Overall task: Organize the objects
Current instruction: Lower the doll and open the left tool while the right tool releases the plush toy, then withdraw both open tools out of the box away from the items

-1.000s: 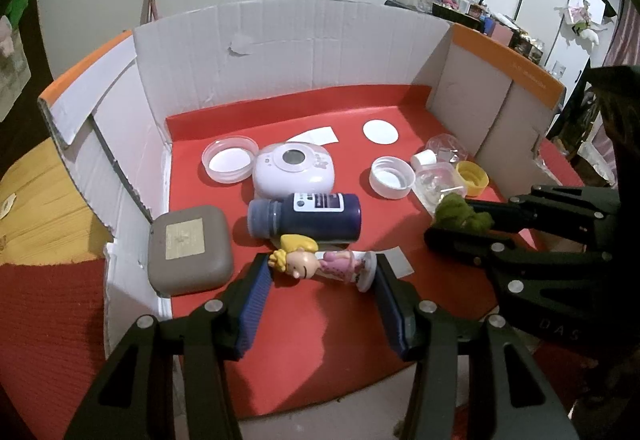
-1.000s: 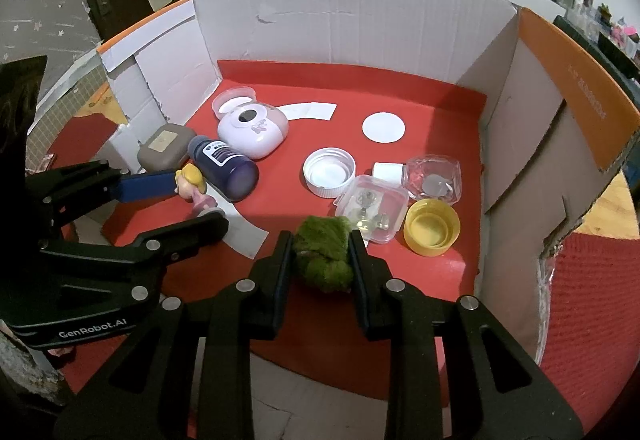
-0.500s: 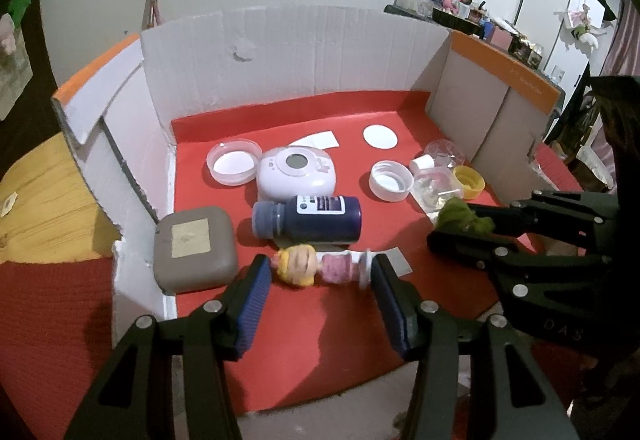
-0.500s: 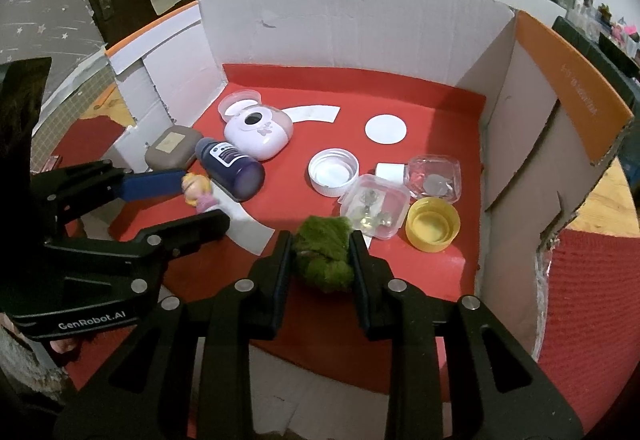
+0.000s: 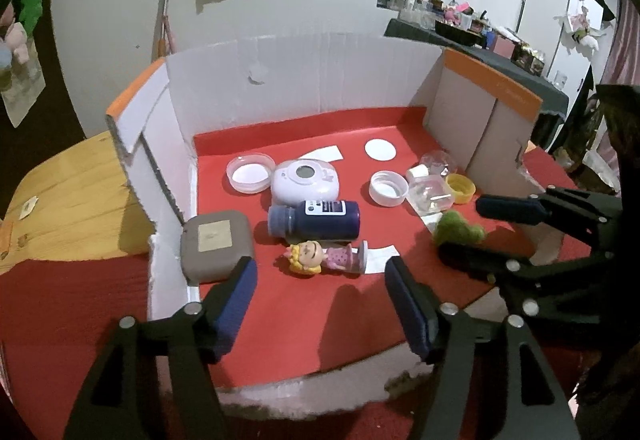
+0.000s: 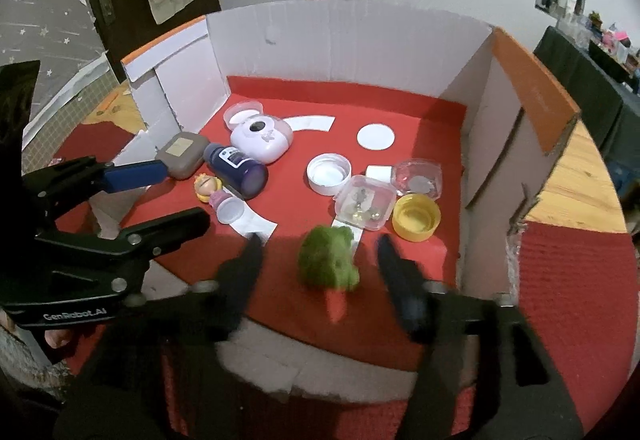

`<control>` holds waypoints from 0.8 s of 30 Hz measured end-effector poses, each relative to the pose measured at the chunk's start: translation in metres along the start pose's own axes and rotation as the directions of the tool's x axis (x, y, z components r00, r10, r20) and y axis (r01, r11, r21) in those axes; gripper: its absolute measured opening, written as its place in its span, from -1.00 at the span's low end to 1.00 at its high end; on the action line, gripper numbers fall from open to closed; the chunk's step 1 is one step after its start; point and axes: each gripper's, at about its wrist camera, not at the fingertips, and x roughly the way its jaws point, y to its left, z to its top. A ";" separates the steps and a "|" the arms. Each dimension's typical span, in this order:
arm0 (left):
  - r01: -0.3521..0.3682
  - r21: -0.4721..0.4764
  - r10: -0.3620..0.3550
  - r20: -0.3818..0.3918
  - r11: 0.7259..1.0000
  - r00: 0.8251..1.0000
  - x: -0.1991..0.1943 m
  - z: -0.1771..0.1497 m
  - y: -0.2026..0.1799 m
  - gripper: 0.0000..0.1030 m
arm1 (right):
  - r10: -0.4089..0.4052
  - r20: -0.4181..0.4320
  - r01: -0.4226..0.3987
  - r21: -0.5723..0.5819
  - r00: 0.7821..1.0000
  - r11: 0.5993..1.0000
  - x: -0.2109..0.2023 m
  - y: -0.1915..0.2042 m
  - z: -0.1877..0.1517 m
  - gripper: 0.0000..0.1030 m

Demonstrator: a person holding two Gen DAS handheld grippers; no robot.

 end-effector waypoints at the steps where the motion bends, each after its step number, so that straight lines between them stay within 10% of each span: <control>1: -0.002 -0.003 0.002 0.005 1.000 1.000 -0.002 0.000 0.001 0.35 | -0.002 0.003 0.002 -0.001 1.000 1.000 -0.002 0.001 0.000 0.18; 24: -0.100 -0.030 0.103 0.090 0.995 0.991 -0.041 -0.018 0.006 0.75 | -0.036 0.087 0.034 0.033 0.996 0.999 -0.036 0.006 -0.012 0.58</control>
